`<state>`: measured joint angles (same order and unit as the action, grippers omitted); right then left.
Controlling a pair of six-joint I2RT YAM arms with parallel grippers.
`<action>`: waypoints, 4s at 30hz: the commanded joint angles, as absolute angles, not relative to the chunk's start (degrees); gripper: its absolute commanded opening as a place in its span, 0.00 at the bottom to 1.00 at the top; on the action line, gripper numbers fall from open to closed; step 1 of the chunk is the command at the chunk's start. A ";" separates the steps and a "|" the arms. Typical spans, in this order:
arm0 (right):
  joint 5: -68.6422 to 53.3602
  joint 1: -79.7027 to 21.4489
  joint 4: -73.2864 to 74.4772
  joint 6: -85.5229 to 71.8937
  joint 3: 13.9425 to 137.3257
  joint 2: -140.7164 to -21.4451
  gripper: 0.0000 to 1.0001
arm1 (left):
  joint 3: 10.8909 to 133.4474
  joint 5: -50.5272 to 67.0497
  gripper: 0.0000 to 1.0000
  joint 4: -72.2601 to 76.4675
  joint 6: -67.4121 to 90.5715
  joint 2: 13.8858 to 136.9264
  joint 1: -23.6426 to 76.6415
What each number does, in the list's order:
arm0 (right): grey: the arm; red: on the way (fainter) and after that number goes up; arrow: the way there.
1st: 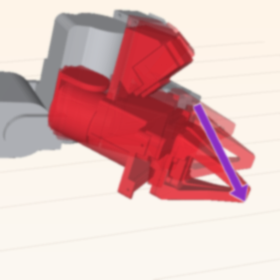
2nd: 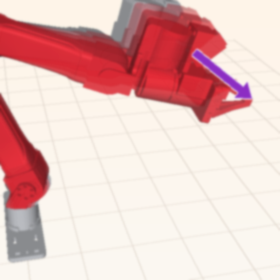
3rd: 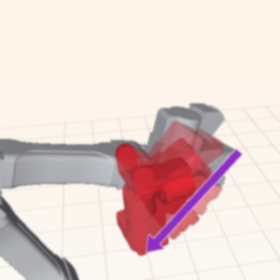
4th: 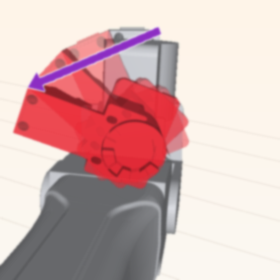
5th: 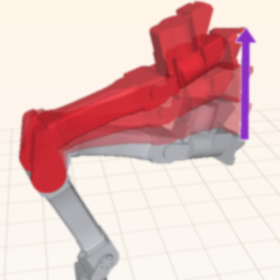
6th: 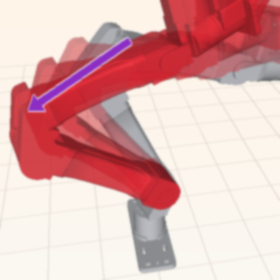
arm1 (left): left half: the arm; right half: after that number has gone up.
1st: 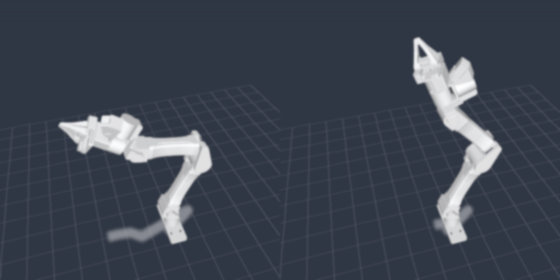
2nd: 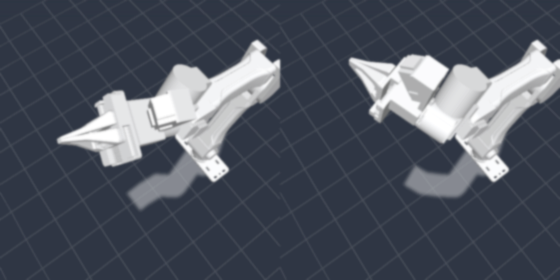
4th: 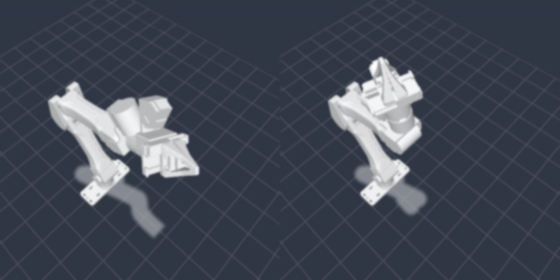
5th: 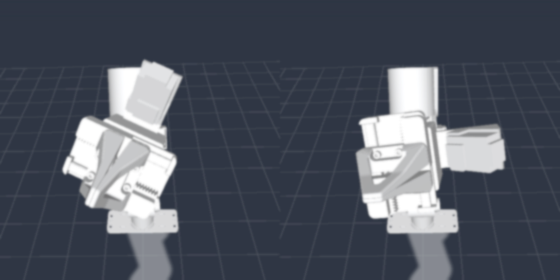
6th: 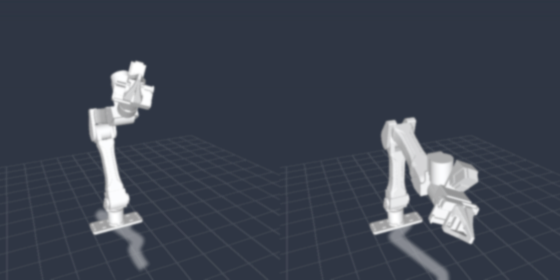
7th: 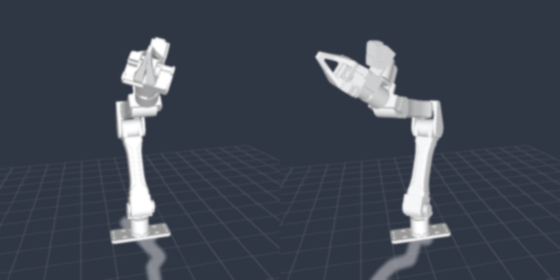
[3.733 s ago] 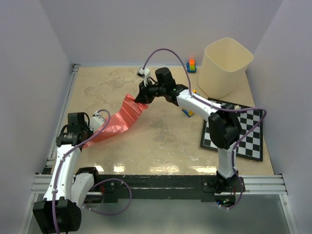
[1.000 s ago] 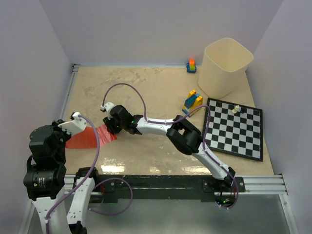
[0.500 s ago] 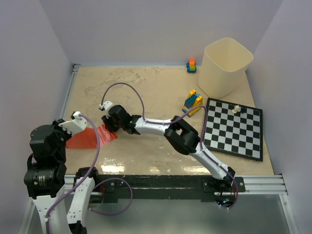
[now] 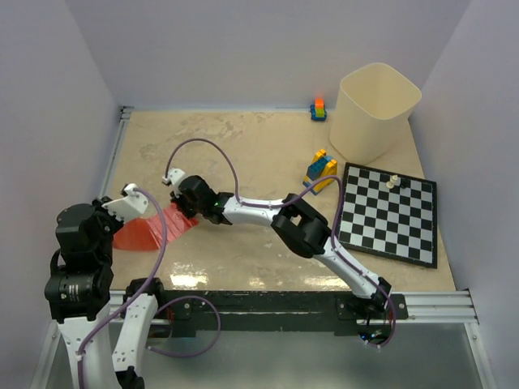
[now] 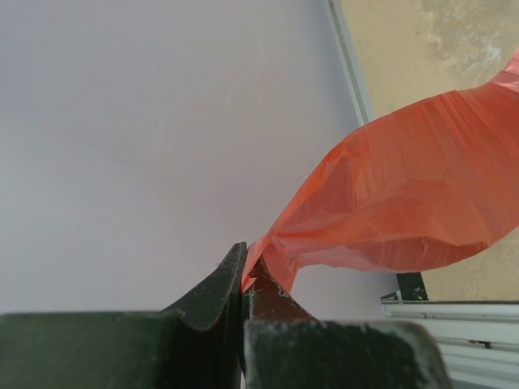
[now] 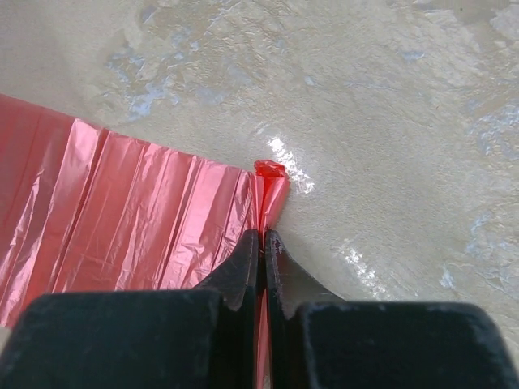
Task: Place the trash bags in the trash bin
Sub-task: Tear the trash bag at the center of the board.
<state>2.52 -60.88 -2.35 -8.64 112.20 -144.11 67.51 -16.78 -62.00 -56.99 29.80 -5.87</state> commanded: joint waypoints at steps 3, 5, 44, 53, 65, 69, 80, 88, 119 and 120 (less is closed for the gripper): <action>4.83 -59.42 1.76 -0.44 106.44 -141.00 0.00 | 62.24 -11.09 0.16 -56.53 -50.90 30.06 -5.98; 2.13 -57.23 1.06 1.30 104.86 -136.52 0.00 | 60.65 -8.45 0.40 -53.89 -46.69 30.76 -6.06; -29.97 -37.71 3.69 12.40 94.48 -93.52 0.00 | 73.04 35.60 0.59 1.58 -16.43 73.12 13.27; -30.67 -37.18 1.67 8.88 93.52 -93.34 0.00 | 72.16 35.33 0.59 -1.85 -18.20 72.95 14.24; -32.34 -36.21 2.20 9.14 93.95 -92.55 0.00 | 73.91 44.20 0.65 -7.38 -20.92 74.79 14.50; -32.43 -35.77 2.81 9.32 94.22 -92.11 0.00 | 75.67 45.53 0.55 -9.23 -21.53 76.46 14.50; -32.26 -35.51 3.60 9.58 95.01 -93.25 0.00 | 77.34 47.11 0.31 -6.41 -19.07 78.84 14.41; -32.26 -35.33 4.13 8.44 96.06 -94.57 0.00 | 77.08 46.67 0.16 -7.47 -20.04 79.10 14.41; -7.30 -33.14 -0.09 -24.70 94.75 -106.70 0.00 | 69.00 37.88 0.00 -17.93 -32.87 71.99 23.03; -6.51 -32.87 1.39 -24.96 94.66 -106.70 0.00 | 68.73 37.62 0.00 -18.71 -32.87 71.90 23.20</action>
<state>-21.32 -35.64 2.46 -24.34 95.00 -106.17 69.58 28.80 -16.25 -33.67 77.56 19.70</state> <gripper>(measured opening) 0.022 0.012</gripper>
